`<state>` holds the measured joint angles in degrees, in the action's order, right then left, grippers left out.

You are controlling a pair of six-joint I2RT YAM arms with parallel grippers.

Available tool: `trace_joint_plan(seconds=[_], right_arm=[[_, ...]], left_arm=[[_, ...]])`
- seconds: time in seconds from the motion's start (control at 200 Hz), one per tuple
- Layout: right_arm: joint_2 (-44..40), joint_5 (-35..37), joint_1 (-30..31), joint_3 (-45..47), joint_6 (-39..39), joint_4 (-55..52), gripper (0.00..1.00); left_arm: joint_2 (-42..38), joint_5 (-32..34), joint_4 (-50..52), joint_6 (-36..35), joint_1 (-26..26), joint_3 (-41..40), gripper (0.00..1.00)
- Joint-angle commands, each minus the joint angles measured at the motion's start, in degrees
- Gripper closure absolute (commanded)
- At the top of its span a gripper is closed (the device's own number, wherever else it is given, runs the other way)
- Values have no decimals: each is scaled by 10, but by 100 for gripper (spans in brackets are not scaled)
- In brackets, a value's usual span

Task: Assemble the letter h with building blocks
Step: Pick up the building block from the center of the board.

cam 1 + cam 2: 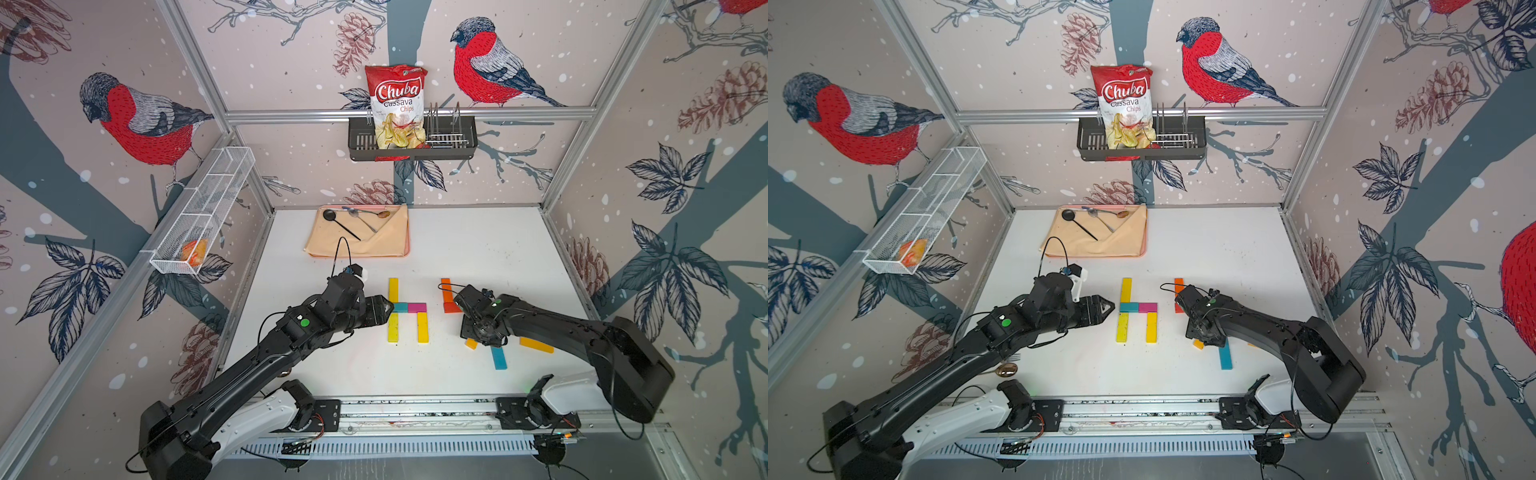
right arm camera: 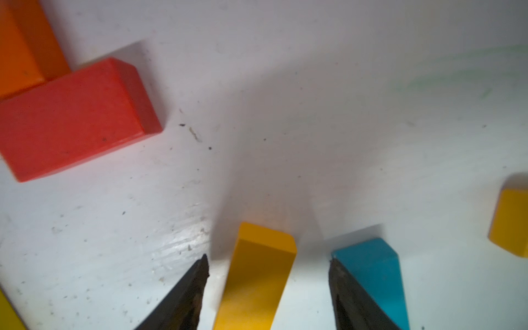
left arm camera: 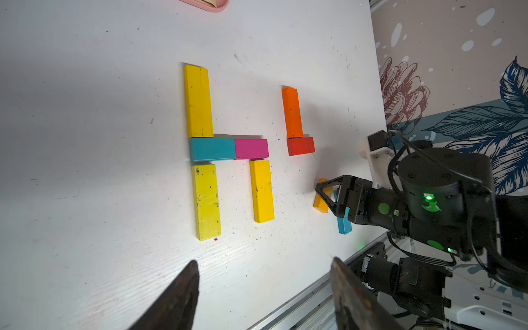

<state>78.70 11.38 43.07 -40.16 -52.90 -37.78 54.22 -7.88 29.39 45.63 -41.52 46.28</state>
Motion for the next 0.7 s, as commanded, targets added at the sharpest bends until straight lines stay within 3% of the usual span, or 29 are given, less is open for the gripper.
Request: trace_joint_plan(seconds=[0.0,0.175,0.31,0.425,0.695], right_arm=[[-24,12,17,-1,-9,-30,27],[-60,-16,53,23,-31,-9,21],[-50,-51,62,40,-30,52,23],[-7,-60,73,20,-32,69,27],[36,-38,100,-55,-30,40,28]], left_arm=[[0,-7,-18,-4,1,-5,30],[-1,-12,-22,-4,0,-11,30],[3,-12,-24,-3,1,-10,30],[2,-9,-21,-4,1,-7,30],[5,0,-14,-3,0,-4,30]])
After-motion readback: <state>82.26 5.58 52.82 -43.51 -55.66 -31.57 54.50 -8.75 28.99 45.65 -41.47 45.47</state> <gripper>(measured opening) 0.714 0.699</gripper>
